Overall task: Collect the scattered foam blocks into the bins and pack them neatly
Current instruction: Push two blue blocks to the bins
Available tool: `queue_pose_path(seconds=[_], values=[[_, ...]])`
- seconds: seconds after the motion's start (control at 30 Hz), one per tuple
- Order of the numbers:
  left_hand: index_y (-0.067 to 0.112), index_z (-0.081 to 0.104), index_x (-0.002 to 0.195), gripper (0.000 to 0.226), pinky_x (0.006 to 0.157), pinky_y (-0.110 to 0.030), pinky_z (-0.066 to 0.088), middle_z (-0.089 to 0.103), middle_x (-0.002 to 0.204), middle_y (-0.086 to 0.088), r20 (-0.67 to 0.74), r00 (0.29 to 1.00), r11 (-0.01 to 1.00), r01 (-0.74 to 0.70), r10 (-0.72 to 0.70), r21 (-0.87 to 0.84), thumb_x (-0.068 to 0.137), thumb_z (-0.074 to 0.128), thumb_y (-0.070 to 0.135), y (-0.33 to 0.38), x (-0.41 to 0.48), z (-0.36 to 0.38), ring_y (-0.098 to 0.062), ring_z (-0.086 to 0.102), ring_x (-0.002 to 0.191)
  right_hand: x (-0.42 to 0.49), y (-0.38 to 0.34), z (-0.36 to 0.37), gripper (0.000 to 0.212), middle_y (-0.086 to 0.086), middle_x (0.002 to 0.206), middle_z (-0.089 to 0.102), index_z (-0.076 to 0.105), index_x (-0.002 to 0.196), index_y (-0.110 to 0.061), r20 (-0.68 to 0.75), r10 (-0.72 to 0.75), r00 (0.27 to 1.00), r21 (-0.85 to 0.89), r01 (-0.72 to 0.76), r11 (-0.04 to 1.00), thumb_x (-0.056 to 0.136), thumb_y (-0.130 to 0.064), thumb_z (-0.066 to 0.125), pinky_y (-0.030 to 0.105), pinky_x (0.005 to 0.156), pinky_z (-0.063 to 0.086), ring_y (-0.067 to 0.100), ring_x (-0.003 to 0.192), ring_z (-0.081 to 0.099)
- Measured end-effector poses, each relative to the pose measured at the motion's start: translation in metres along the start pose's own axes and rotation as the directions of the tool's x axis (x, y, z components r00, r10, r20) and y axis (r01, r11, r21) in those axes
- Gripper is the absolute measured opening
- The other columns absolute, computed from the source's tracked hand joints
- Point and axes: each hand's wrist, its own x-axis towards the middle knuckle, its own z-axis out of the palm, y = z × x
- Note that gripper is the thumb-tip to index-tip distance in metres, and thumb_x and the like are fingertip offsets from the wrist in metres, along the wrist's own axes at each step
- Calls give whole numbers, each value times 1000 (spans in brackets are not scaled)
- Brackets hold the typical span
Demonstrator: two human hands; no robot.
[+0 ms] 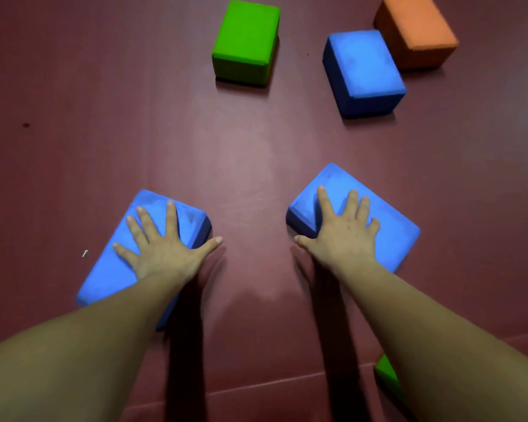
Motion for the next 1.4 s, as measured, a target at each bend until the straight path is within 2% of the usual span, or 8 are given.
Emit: queue_pose_path(seconds=[0.13,0.27,0.53,0.63,0.8,0.97,1.17,1.4], values=[[44,-20,155,122,115,-72,3,-22,166,-11,-149,988,999,-32,36,24,59,21,106,2,16,16,-33,-20,153,33,0,11,116,25,165,-6,-9,158,-45,-56,-44,997,-34,43,999,72,-85,58,66,116,15,47,152,-4],[40,-16,157,117,114,-74,8,-17,166,-16,-203,978,996,-23,40,89,65,21,102,5,19,22,-38,-15,152,58,7,6,128,20,165,-17,-18,151,-56,61,-3,998,2,3,1000,57,-94,59,73,114,7,53,149,-10],[51,-25,150,124,112,-68,14,-32,162,-15,-103,980,980,-161,173,117,55,33,106,-22,33,5,-39,-23,151,59,-37,-13,132,18,158,6,-13,149,-62,161,10,987,-12,-9,1000,44,-98,59,71,112,18,46,142,20],[50,-23,152,127,114,-67,13,-26,161,-24,-73,989,986,-120,129,111,55,40,104,-25,43,-8,-42,-25,149,54,-83,-18,133,20,162,-1,-11,152,-59,166,-26,986,77,13,997,47,-97,60,69,113,17,47,145,16],[49,-16,154,128,115,-70,5,-1,162,-28,-35,999,1000,11,-11,-7,54,44,102,-20,68,-33,-40,-5,152,57,-151,-23,133,23,163,-3,-14,153,-55,116,-106,988,124,91,988,50,-97,58,67,112,19,48,145,15],[46,-13,156,131,115,-71,6,-8,163,-26,-120,988,980,71,-95,-188,54,47,102,-25,94,-50,-36,-6,153,70,-159,-24,126,18,154,19,-7,156,-49,-28,-168,985,153,170,973,57,-96,56,60,108,27,38,138,24],[46,-25,152,136,112,-75,1,-30,162,-15,-79,997,999,-23,19,-48,46,31,109,-36,87,-25,-35,-25,151,76,-130,-6,132,13,166,-23,-15,150,-61,145,-204,968,77,195,978,46,-103,54,72,116,5,44,153,-10],[53,-29,147,136,112,-72,12,-33,160,-17,-51,999,998,-14,12,-54,43,38,109,-41,87,-28,-36,-21,152,74,-128,3,135,8,164,-30,-28,142,-65,137,-268,954,-20,273,962,41,-105,52,72,116,9,41,154,-9]])
